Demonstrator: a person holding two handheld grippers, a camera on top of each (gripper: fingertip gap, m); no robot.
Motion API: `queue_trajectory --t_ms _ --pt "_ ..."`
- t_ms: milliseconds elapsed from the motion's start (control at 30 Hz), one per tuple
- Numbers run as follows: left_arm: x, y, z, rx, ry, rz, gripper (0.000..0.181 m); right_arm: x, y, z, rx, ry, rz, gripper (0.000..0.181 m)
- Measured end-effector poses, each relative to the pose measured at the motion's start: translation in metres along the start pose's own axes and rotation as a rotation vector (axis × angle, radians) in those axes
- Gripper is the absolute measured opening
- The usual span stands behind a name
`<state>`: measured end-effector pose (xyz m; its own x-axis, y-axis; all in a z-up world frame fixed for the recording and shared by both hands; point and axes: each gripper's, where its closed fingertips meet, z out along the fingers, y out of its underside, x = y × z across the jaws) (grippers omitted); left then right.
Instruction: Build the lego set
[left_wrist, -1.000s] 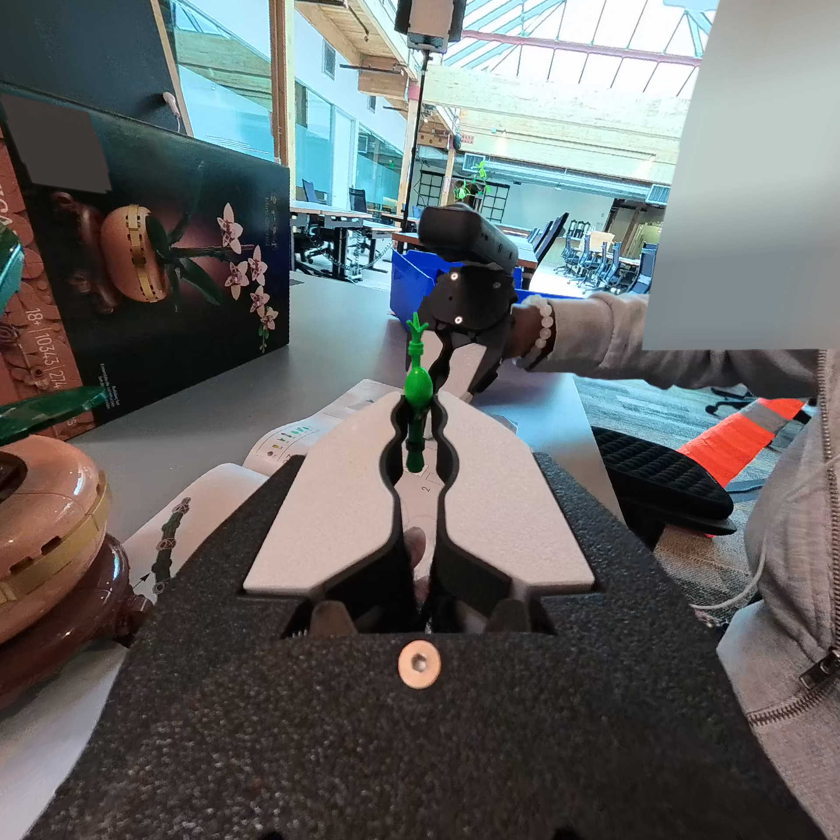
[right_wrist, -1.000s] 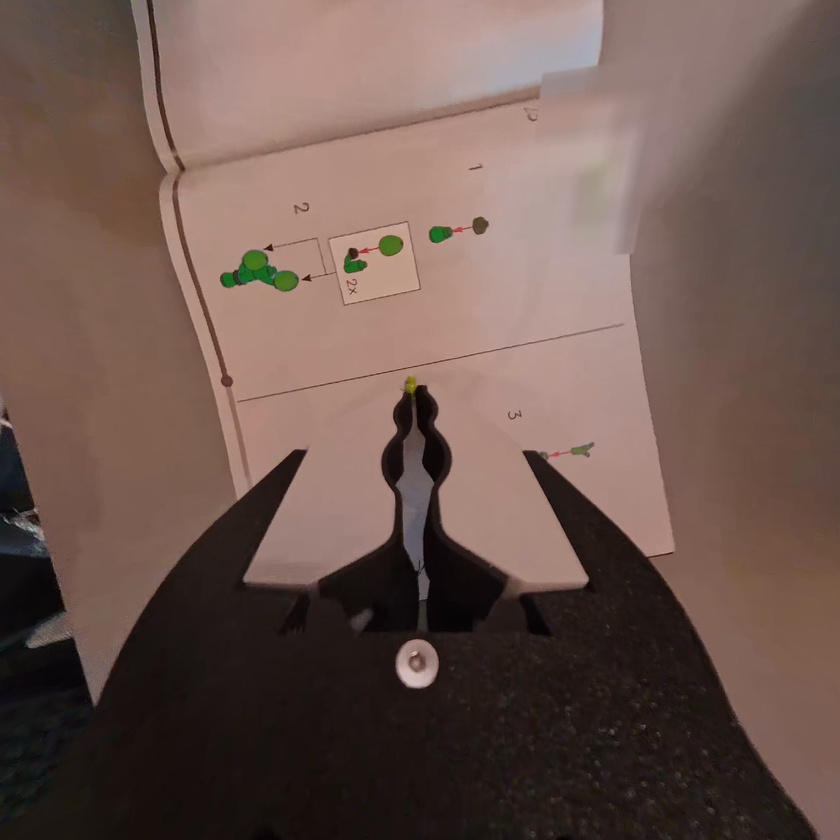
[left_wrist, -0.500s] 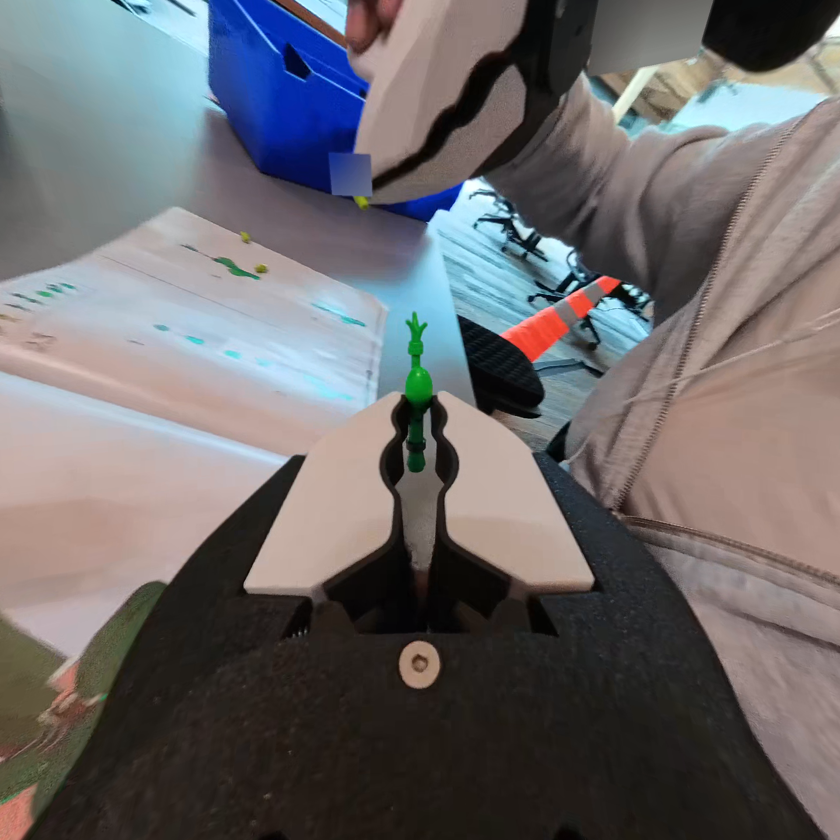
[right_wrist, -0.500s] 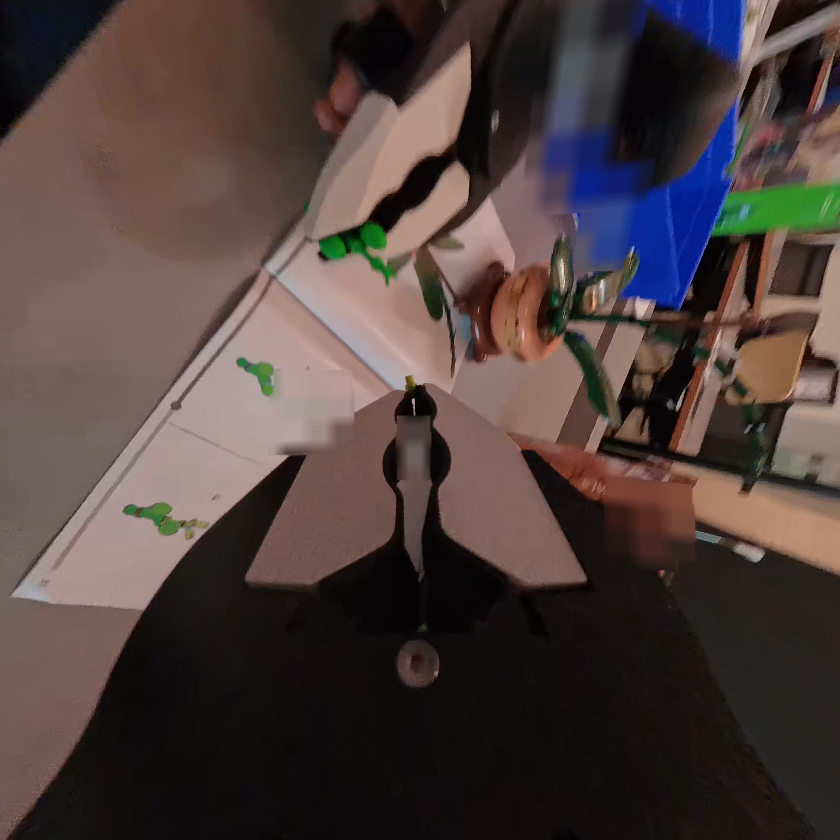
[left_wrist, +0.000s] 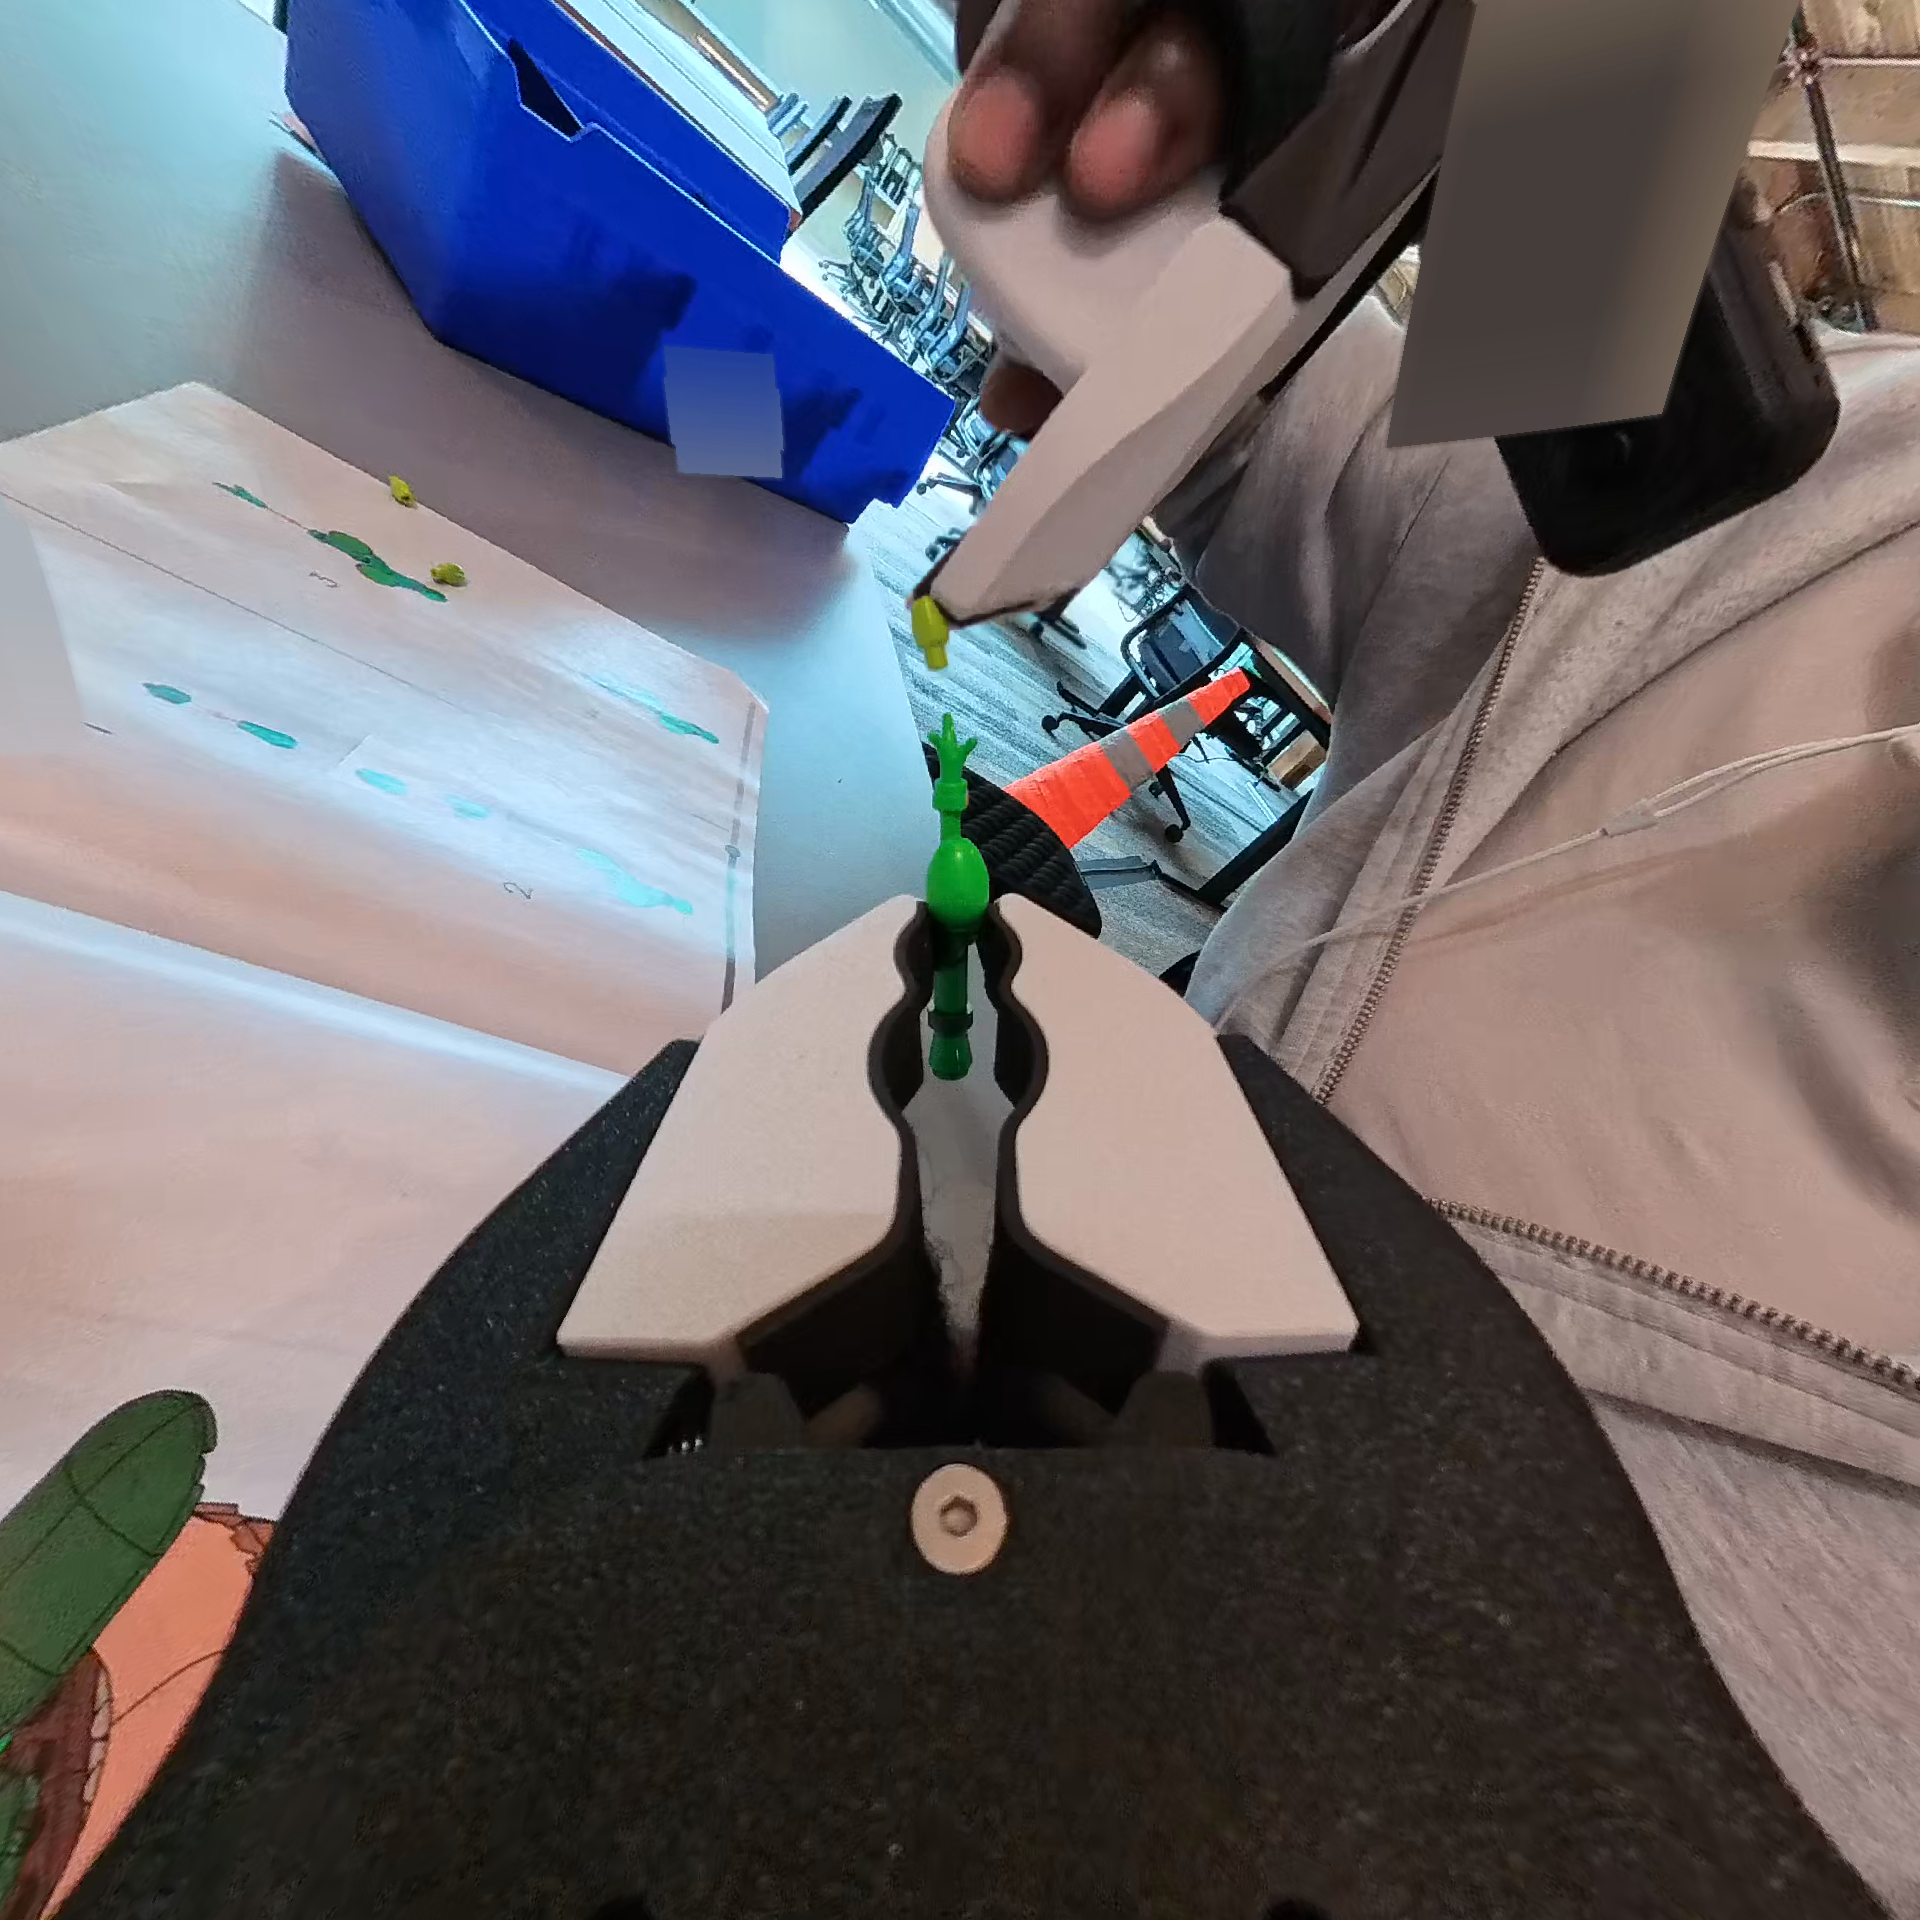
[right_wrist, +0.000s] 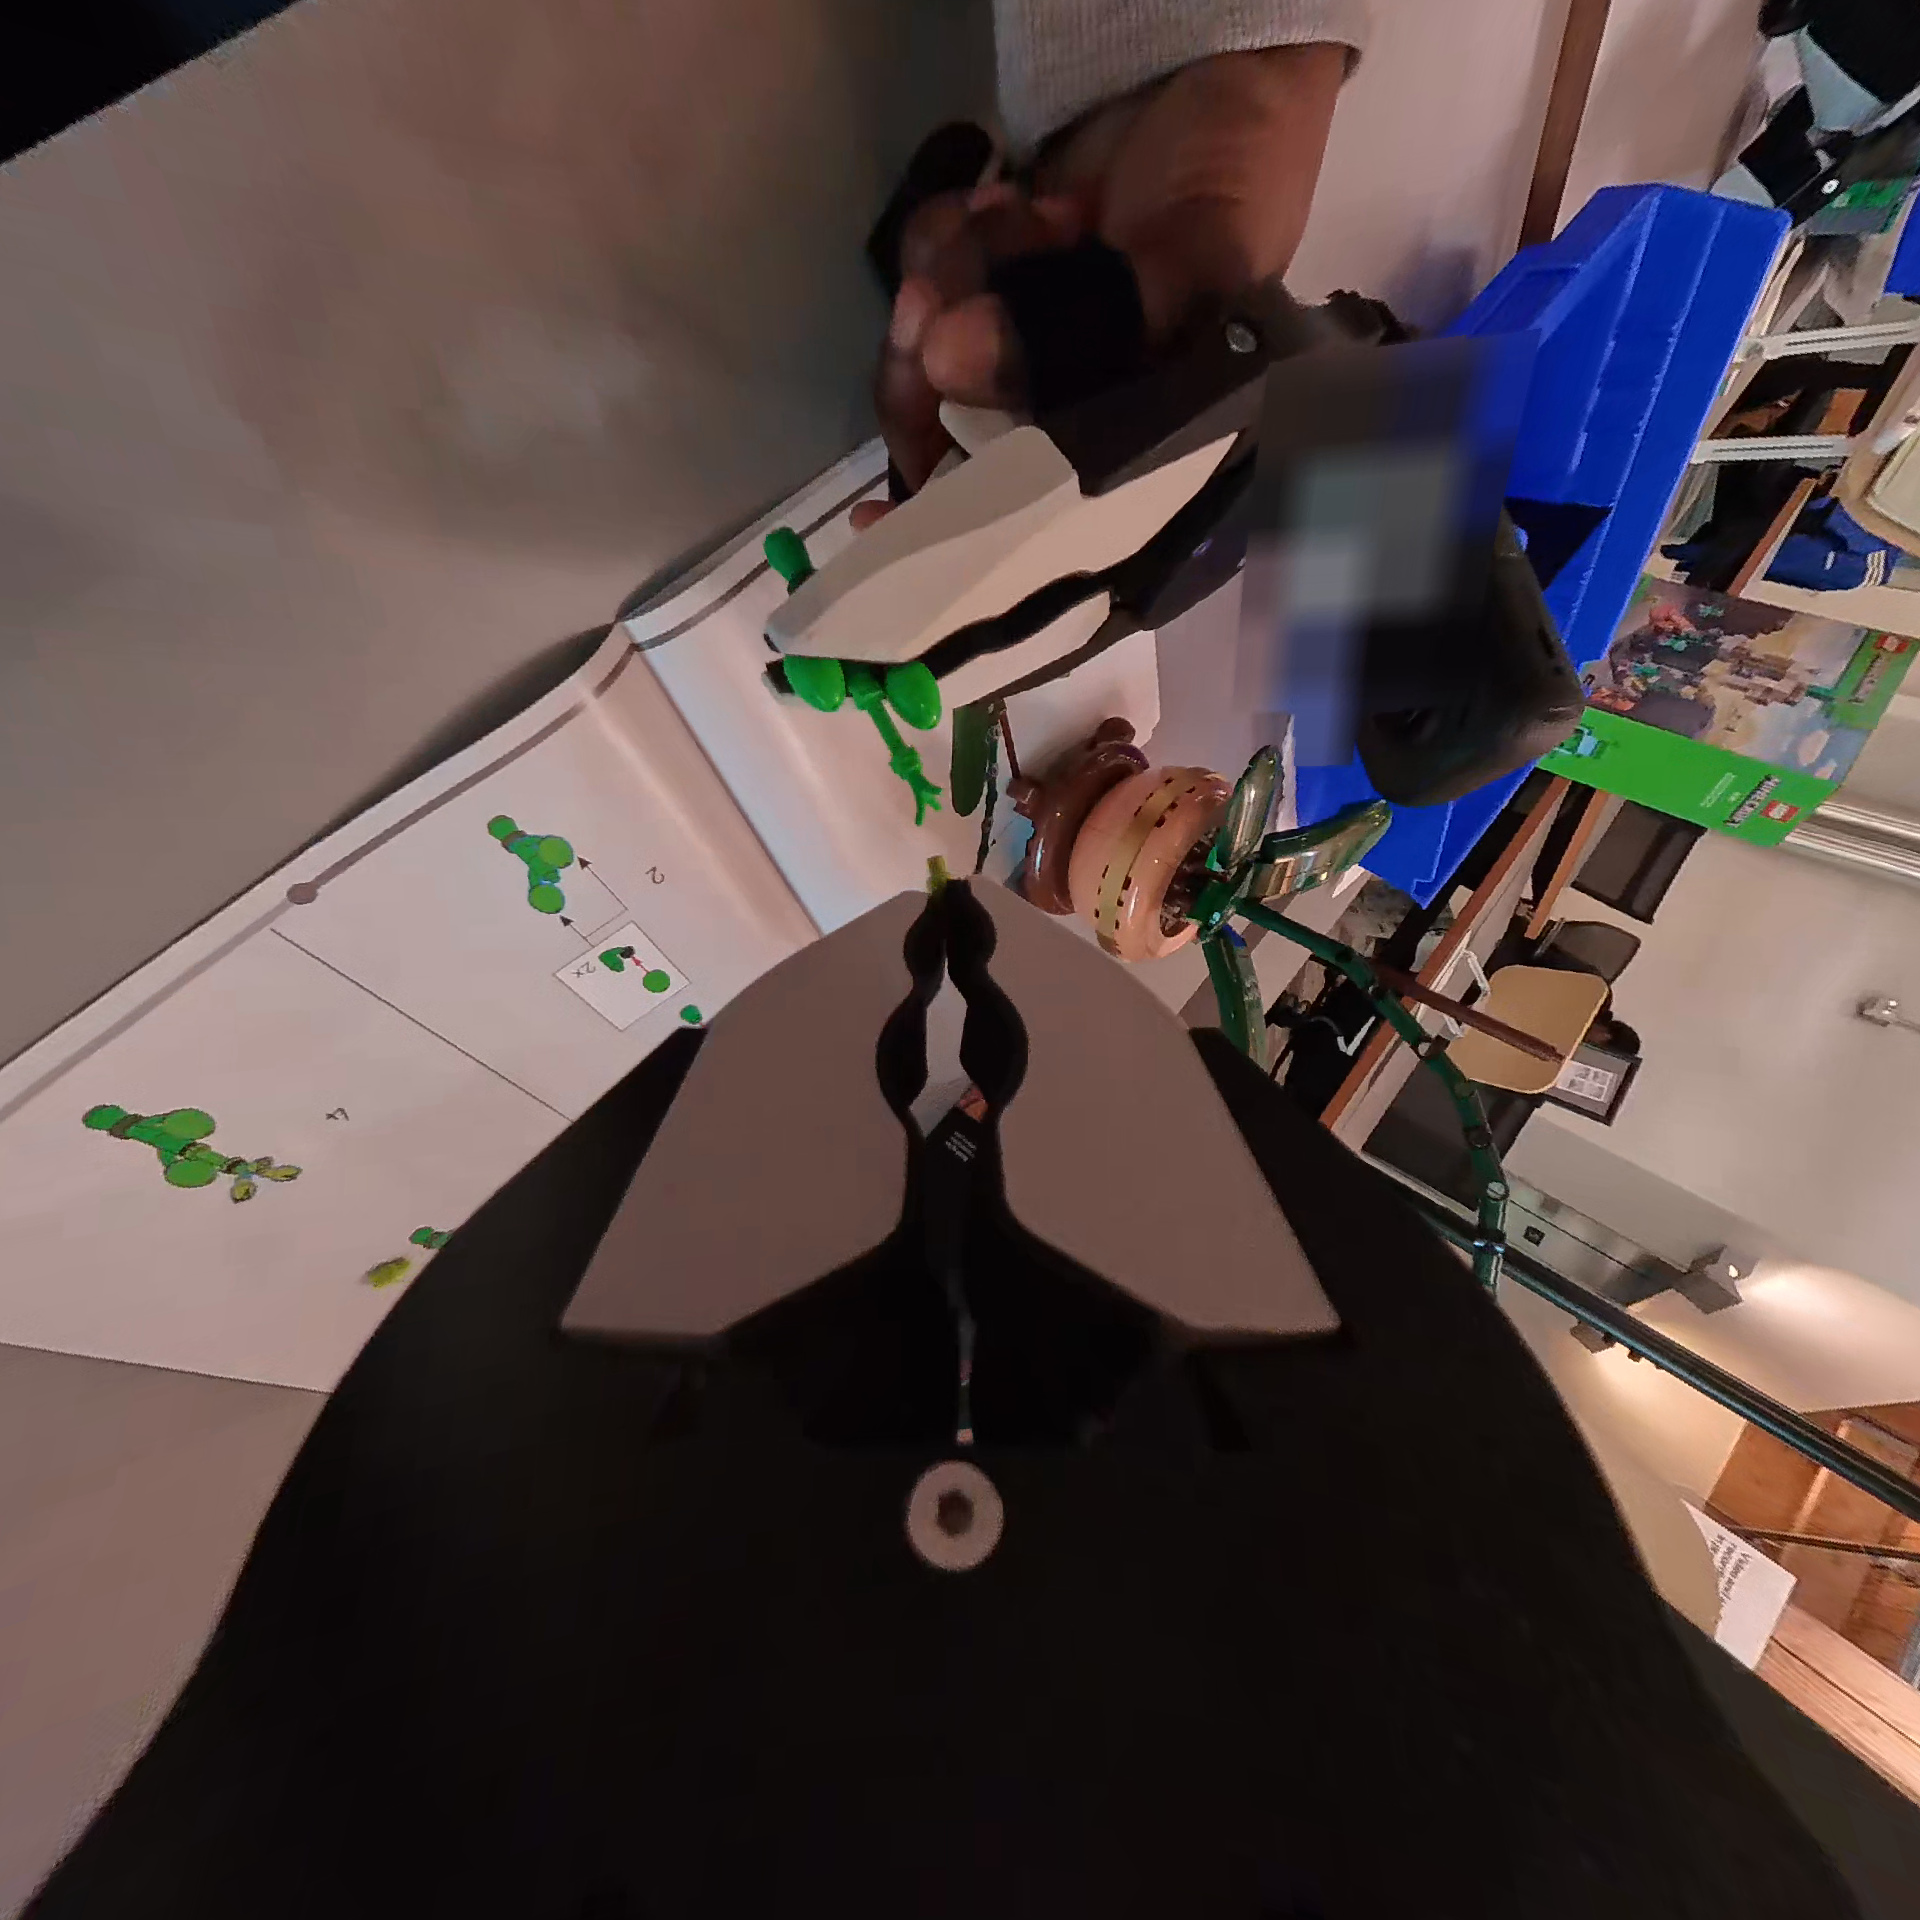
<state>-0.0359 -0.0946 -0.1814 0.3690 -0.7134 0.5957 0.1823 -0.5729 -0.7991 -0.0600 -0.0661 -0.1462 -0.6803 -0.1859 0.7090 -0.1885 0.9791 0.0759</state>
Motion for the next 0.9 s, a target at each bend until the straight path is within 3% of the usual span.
queue_trajectory --t_ms 367,900 --pt "-0.006 -0.017 -0.011 0.138 -0.02 -0.032 0.007 0.013 0.009 0.005 -0.047 0.089 0.082 0.0" --pt "-0.006 -0.017 -0.011 0.139 -0.015 -0.031 0.007 0.011 0.005 0.006 0.001 0.096 0.108 0.0"
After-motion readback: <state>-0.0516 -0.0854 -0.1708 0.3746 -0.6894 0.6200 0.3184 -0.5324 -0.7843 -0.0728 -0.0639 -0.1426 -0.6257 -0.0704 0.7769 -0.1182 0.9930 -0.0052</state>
